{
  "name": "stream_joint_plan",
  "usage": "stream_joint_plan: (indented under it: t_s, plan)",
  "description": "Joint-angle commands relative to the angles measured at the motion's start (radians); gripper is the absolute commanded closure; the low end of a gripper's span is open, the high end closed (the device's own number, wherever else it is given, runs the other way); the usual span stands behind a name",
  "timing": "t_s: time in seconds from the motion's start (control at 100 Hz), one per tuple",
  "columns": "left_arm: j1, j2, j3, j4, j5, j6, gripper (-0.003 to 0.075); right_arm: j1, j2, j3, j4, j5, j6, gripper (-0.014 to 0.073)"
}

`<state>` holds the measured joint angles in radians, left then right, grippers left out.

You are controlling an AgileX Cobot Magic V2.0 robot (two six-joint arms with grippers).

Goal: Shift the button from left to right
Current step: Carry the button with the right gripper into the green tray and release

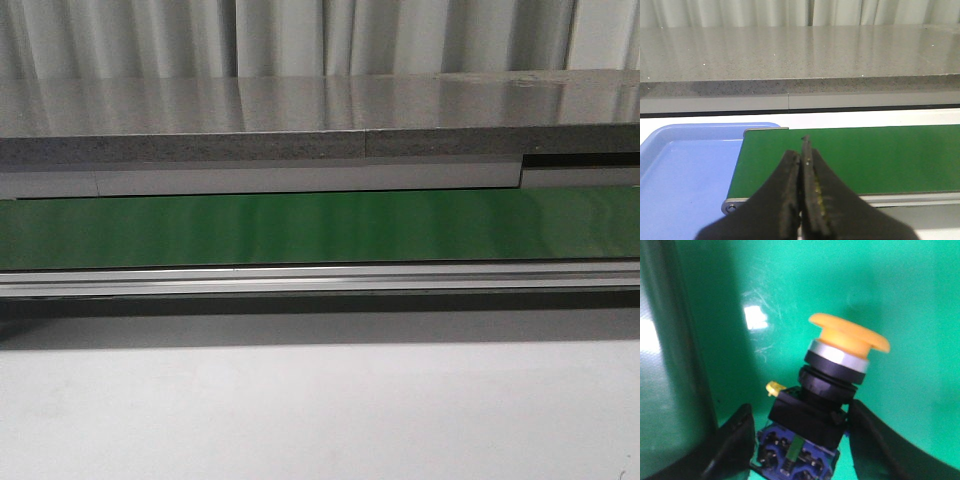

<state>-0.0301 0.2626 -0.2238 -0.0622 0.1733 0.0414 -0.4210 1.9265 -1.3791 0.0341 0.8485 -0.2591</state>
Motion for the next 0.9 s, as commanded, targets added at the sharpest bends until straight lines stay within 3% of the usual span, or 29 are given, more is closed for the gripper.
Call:
stream_joint_plan:
  t_s: [0.0, 0.21, 0.66, 0.89]
  plan:
    - [-0.009, 0.009, -0.028, -0.009, -0.084, 0.004, 0.0741, -0.009, -0.038, -0.033, 0.012, -0.004, -0.010, 0.0290]
    - [-0.009, 0.009, -0.028, -0.009, -0.084, 0.004, 0.0741, -0.009, -0.032, -0.036, 0.011, -0.004, 0.008, 0.0132]
    - [-0.009, 0.009, -0.028, -0.009, -0.084, 0.004, 0.0741, -0.009, -0.106, -0.036, 0.008, -0.055, 0.049, 0.0134]
    - [-0.009, 0.009, -0.028, -0.009, -0.084, 0.004, 0.0741, 0.037, -0.227, -0.035, 0.089, -0.138, 0.053, 0.0134]
